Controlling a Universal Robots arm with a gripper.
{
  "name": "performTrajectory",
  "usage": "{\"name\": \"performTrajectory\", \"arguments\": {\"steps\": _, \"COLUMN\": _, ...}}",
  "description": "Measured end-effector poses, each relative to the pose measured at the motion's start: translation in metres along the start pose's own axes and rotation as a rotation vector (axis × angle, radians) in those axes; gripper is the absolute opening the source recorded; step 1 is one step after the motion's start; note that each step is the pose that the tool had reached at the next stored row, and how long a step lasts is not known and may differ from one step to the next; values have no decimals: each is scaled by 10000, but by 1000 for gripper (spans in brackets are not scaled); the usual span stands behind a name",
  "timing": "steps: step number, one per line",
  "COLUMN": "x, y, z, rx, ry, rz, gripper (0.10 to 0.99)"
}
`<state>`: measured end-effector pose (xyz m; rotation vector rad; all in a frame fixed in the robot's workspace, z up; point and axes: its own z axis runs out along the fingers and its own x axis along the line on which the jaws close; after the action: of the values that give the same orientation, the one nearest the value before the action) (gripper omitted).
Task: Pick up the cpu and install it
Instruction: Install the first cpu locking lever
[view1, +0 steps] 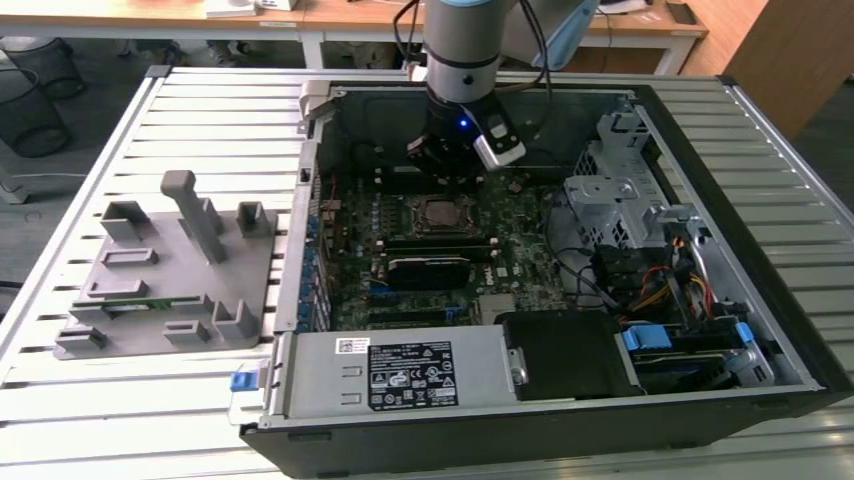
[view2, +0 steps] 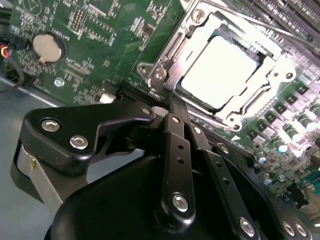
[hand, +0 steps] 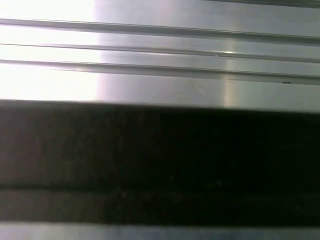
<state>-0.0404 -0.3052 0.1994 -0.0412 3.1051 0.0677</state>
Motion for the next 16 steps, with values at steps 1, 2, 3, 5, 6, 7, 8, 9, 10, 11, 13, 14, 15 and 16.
{"name": "performTrajectory", "arguments": {"steps": 1, "x": 0, "y": 1, "z": 8, "rx": 59, "ry": 4, "rz": -2, "gripper": 106}}
{"name": "performTrajectory", "arguments": {"steps": 2, "x": 0, "y": 2, "z": 15, "rx": 115, "ry": 8, "rz": -4, "gripper": 106}}
{"name": "performTrajectory", "arguments": {"steps": 3, "x": 0, "y": 3, "z": 24, "rx": 156, "ry": 11, "rz": -5, "gripper": 106}}
{"name": "performTrajectory", "arguments": {"steps": 5, "x": -1, "y": 6, "z": 36, "rx": 177, "ry": 11, "rz": -6, "gripper": 106}}
{"name": "performTrajectory", "arguments": {"steps": 6, "x": -1, "y": 6, "z": 41, "rx": 177, "ry": 9, "rz": -7, "gripper": 106}}
{"name": "performTrajectory", "arguments": {"steps": 7, "x": -1, "y": 6, "z": 43, "rx": 177, "ry": 7, "rz": -7, "gripper": 106}}
{"name": "performTrajectory", "arguments": {"steps": 8, "x": -1, "y": 6, "z": 43, "rx": 163, "ry": 6, "rz": -6, "gripper": 106}}
{"name": "performTrajectory", "arguments": {"steps": 9, "x": -1, "y": 6, "z": 44, "rx": 110, "ry": 3, "rz": -5, "gripper": 106}}
{"name": "performTrajectory", "arguments": {"steps": 10, "x": -1, "y": 6, "z": 44, "rx": 34, "ry": 1, "rz": -2, "gripper": 106}}
{"name": "performTrajectory", "arguments": {"steps": 11, "x": -1, "y": 6, "z": 43, "rx": -60, "ry": 2, "rz": 1, "gripper": 106}}
{"name": "performTrajectory", "arguments": {"steps": 13, "x": 2, "y": 3, "z": 39, "rx": -262, "ry": 2, "rz": 9, "gripper": 106}}
{"name": "performTrajectory", "arguments": {"steps": 14, "x": 0, "y": 7, "z": 47, "rx": -376, "ry": -12, "rz": 14, "gripper": 106}}
{"name": "performTrajectory", "arguments": {"steps": 15, "x": 0, "y": 6, "z": 45, "rx": -469, "ry": -13, "rz": 17, "gripper": 106}}
{"name": "performTrajectory", "arguments": {"steps": 16, "x": -1, "y": 6, "z": 44, "rx": -552, "ry": -14, "rz": 19, "gripper": 106}}
